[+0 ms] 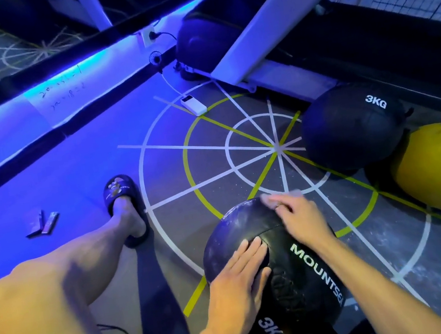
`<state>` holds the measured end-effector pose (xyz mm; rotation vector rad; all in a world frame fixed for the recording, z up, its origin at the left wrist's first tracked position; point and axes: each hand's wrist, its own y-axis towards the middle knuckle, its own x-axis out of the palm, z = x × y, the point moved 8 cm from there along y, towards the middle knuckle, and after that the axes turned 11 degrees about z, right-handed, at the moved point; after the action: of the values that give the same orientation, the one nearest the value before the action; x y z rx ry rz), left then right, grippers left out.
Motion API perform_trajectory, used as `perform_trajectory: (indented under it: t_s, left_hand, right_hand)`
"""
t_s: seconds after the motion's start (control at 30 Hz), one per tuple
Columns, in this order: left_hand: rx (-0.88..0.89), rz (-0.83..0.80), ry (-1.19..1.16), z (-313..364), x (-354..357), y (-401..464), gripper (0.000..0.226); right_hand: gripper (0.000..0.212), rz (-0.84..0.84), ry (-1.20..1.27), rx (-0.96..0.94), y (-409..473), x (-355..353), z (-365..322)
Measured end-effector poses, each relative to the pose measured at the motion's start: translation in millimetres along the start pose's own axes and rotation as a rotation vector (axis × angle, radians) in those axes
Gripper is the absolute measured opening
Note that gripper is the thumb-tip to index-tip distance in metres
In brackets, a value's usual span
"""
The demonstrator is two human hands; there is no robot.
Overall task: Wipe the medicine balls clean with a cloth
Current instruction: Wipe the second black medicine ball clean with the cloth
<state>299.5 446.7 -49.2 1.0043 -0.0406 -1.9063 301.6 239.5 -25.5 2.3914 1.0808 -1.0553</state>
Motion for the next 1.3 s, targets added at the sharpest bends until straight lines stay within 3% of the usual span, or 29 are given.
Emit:
perform_trajectory:
  t_s: [0.13,0.2,0.3,0.37,0.43,0.5,0.57,0.63,0.7,0.8,0.87,0.9,1.0,1.07,1.2,1.3]
  left_hand:
    - [0.035,-0.068,-0.047,5.4,10.9,2.3,0.043]
    - [0.044,-0.114,-0.087,8.6,16.1,3.7,0.042]
    - [0.055,-0.206,-0.117,15.4,28.2,3.8,0.043]
    - [0.072,-0.219,-0.108,18.4,30.9,5.5,0.044]
    - [0.108,-0.215,-0.098,22.7,30.9,9.4,0.043]
    - [0.13,-0.237,-0.091,23.7,33.3,10.4,0.043]
    - [0.139,-0.238,-0.063,23.3,34.9,9.0,0.049]
    - [0.118,-0.247,-0.058,22.1,39.1,7.9,0.052]
    - [0.108,-0.258,-0.071,22.4,43.1,9.7,0.052]
    - [0.097,-0.273,-0.099,20.2,42.4,14.9,0.039]
    - [0.076,-0.294,-0.117,18.2,42.8,15.4,0.035]
    - [0.076,-0.303,-0.124,18.2,44.1,14.3,0.039]
    - [0.092,-0.302,-0.152,18.5,47.3,13.1,0.051]
    - [0.088,-0.308,-0.169,17.5,48.6,14.1,0.052]
    - [0.101,-0.311,-0.17,17.5,46.2,14.7,0.05]
    - [0.103,-0.355,-0.181,20.1,48.2,17.0,0.051]
  right_hand:
    - [0.039,-0.382,-0.124,-0.462,-32.4,37.0,-51.3]
    - [0.035,-0.331,-0.099,-0.364,-9.7,21.6,-28.8]
    - [0.029,-0.07,-0.116,0.002,25.0,-18.8,18.5]
    - [0.028,-0.092,-0.094,-0.088,17.7,-8.4,6.5]
    - [0.031,-0.294,-0.08,-0.328,-12.7,24.1,-29.6]
    - [0.03,-0.492,-0.172,-0.451,-29.1,44.0,-33.3]
    - [0.031,-0.443,-0.151,-0.385,-6.6,30.4,-17.8]
    - [0.033,-0.22,-0.157,-0.17,26.0,-1.5,6.5]
    - [0.033,-0.109,-0.22,-0.121,30.6,-10.9,8.9]
    - [0.032,-0.363,-0.2,-0.392,-14.9,37.7,-36.3]
    - [0.03,-0.516,-0.202,-0.466,-30.3,52.0,-41.2]
    - [0.031,-0.497,-0.171,-0.439,-20.7,45.8,-36.9]
    - [0.031,-0.201,-0.13,-0.163,32.5,-0.2,3.1]
    - [0.029,-0.127,-0.147,-0.033,41.0,-15.2,20.1]
    - [0.035,-0.279,-0.119,-0.311,-11.0,2.5,-23.8]
    - [0.038,-0.395,-0.139,-0.33,-21.4,-0.4,-20.9]
